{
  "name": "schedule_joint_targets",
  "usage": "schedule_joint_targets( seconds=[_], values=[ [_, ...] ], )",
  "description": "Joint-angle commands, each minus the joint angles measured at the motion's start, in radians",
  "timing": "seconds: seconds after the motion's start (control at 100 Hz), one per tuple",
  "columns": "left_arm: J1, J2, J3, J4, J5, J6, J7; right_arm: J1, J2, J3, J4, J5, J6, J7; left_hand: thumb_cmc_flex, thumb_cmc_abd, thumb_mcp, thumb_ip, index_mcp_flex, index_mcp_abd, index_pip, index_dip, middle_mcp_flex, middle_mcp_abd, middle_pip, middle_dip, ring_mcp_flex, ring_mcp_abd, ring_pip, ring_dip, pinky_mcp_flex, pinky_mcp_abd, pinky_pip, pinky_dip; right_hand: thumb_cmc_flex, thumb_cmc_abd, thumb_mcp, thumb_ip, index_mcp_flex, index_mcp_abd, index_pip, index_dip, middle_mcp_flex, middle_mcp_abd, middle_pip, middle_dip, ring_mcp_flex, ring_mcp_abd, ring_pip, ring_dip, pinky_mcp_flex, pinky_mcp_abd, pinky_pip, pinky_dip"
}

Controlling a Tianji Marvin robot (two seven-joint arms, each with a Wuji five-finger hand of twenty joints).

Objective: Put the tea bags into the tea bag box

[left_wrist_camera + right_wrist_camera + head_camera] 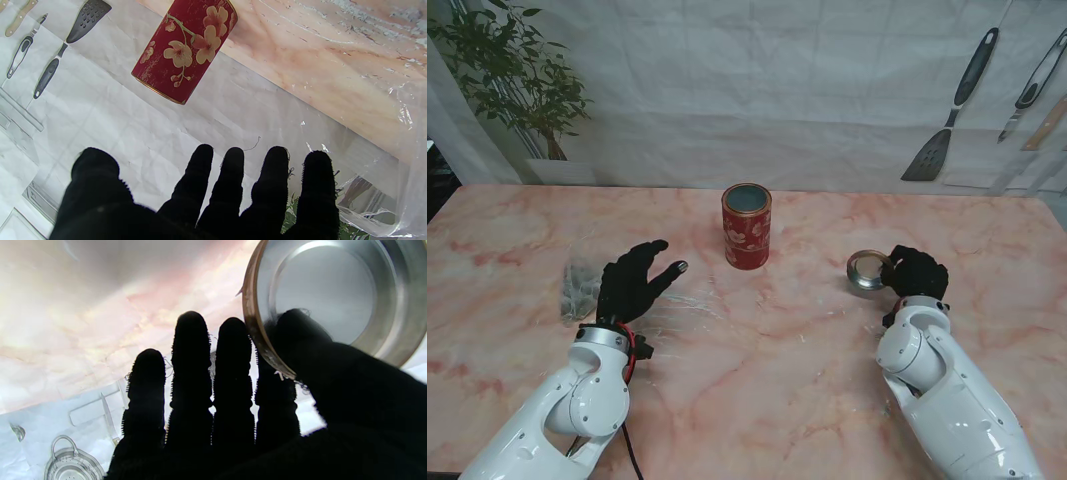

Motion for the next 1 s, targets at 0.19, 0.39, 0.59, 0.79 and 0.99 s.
schedule_joint_targets(
  seconds=[0.19,0.39,0.59,0.79,0.99],
  values=[
    [0.002,0.001,-0.002,-0.009,-0.002,0.004,-0.015,0.089,-0.038,-0.036,0.055,0.037,-0.012,-0.078,0.017,0.000,0.003,0.033,0.018,0.005,0.003,0.008,0.006,-0.020,0.009,0.017,0.017,-0.019,0.011,0.007,0.007,-0.022,0.038,0.025,-0.017,-0.108,0.080,-0.043,0.127,-0.001,0.015,-0.056,0.107,-0.033,-0.047,-0.038,0.096,-0.008,-0.033,-0.024,0.026,0.051,0.026,-0.016],
    [0.004,0.001,-0.003,-0.011,0.001,0.008,-0.014,0.125,-0.052,-0.065,0.077,0.050,-0.019,-0.116,0.018,0.000,0.003,0.033,0.019,0.003,0.004,0.009,0.007,-0.019,0.010,0.017,0.017,-0.020,0.011,0.007,0.010,-0.022,0.042,0.026,-0.021,-0.135,0.088,-0.047,0.150,-0.005,0.009,-0.074,0.128,-0.042,-0.056,-0.041,0.110,-0.016,-0.039,-0.027,0.036,0.040,0.025,-0.021],
    [0.007,0.002,-0.003,-0.013,0.001,0.011,-0.021,0.160,-0.067,-0.089,0.099,0.063,-0.020,-0.155,0.017,0.000,0.003,0.033,0.018,0.004,0.003,0.008,0.006,-0.020,0.010,0.017,0.017,-0.020,0.011,0.007,0.010,-0.021,0.043,0.027,-0.025,-0.157,0.094,-0.052,0.170,-0.003,0.003,-0.090,0.146,-0.043,-0.056,-0.042,0.115,-0.016,-0.026,-0.022,0.039,0.032,0.030,-0.023],
    [0.011,0.003,-0.004,-0.019,0.002,0.020,-0.025,0.207,-0.080,-0.118,0.124,0.061,-0.005,-0.187,0.017,0.002,0.003,0.033,0.018,0.003,0.003,0.008,0.005,-0.020,0.009,0.016,0.014,-0.019,0.011,0.007,0.012,-0.021,0.045,0.028,-0.027,-0.169,0.093,-0.056,0.183,-0.002,-0.003,-0.097,0.156,-0.042,-0.056,-0.043,0.117,-0.014,-0.014,-0.018,0.039,0.032,0.033,-0.025],
    [0.027,0.005,-0.014,-0.033,0.005,0.039,-0.034,0.268,-0.100,-0.150,0.160,0.091,0.000,-0.208,0.017,0.001,0.003,0.033,0.019,0.004,0.003,0.008,0.005,-0.019,0.008,0.015,0.012,-0.018,0.010,0.006,0.013,-0.019,0.046,0.029,-0.026,-0.174,0.095,-0.057,0.189,-0.002,-0.006,-0.101,0.161,-0.041,-0.056,-0.044,0.115,-0.013,-0.009,-0.016,0.037,0.029,0.034,-0.026]
  ],
)
